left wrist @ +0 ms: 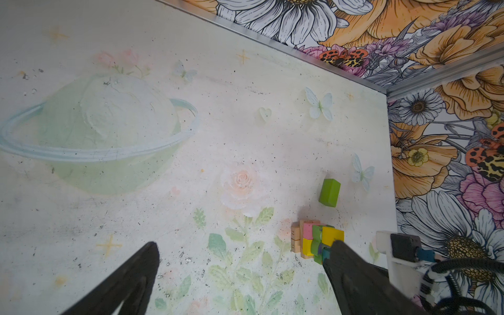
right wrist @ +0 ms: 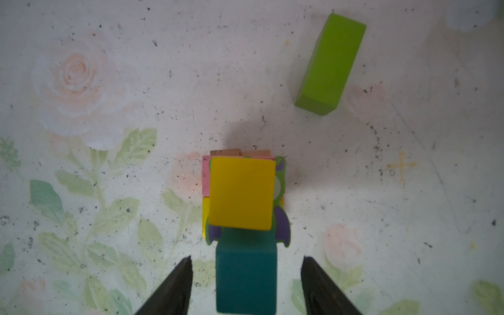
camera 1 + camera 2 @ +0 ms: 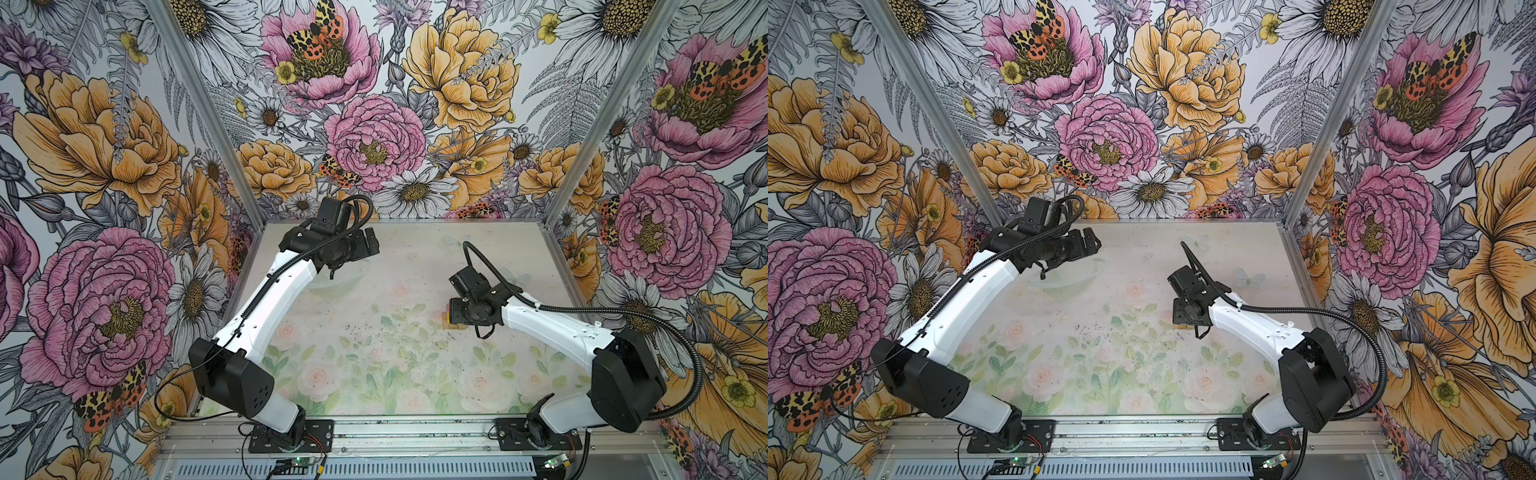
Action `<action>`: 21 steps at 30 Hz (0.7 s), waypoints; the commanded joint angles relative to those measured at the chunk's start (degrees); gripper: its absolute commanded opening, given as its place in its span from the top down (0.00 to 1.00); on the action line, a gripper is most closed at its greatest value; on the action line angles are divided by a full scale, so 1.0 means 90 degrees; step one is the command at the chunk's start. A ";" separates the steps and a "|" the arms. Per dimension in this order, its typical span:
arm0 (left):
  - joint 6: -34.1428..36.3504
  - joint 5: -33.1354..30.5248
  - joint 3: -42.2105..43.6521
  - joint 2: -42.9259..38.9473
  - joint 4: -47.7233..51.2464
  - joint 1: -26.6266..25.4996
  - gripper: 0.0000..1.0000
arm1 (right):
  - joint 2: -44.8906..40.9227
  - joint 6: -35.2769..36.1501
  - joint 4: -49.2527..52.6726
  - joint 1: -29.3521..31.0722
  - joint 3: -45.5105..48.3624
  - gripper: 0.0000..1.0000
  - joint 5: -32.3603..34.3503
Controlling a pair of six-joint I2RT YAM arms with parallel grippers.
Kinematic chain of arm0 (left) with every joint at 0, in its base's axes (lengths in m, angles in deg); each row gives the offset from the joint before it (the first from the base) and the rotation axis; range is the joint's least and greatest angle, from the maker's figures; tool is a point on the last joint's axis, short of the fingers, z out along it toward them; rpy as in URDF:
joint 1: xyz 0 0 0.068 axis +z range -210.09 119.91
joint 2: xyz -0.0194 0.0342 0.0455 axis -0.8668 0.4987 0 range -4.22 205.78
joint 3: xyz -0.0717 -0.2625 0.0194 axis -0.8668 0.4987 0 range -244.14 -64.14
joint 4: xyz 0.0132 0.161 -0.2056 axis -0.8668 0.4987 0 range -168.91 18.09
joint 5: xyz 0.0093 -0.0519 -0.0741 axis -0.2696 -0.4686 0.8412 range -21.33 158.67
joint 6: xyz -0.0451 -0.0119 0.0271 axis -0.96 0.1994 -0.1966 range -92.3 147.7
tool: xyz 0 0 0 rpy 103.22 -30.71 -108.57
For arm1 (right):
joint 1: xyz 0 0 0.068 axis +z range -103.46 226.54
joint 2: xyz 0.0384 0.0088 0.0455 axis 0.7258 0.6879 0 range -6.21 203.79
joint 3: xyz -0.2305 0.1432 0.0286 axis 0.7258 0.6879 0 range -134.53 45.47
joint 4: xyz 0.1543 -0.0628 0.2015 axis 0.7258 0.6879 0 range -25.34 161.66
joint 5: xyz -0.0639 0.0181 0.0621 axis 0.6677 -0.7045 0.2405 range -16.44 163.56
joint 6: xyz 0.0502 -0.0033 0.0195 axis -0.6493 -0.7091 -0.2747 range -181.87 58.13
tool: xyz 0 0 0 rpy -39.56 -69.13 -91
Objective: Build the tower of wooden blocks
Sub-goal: 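Lower the teal cube beside the owl block at the stack's near side, then open the right gripper and raise it off the teal cube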
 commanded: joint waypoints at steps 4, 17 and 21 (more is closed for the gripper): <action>0.0128 0.0137 -0.0344 0.0073 -0.0062 -0.0019 0.01 | -0.0457 -0.0019 0.0032 -0.0079 -0.0339 0.28 -0.0077; 0.0208 0.0164 -0.0839 0.0392 -0.0027 0.0049 0.01 | -0.0150 0.0157 0.1137 -0.0653 -0.1868 0.31 0.0115; 0.0213 0.0173 -0.0929 0.0498 -0.0027 0.0059 0.01 | 0.0132 0.0059 0.1203 -0.0742 -0.1903 0.34 -0.0010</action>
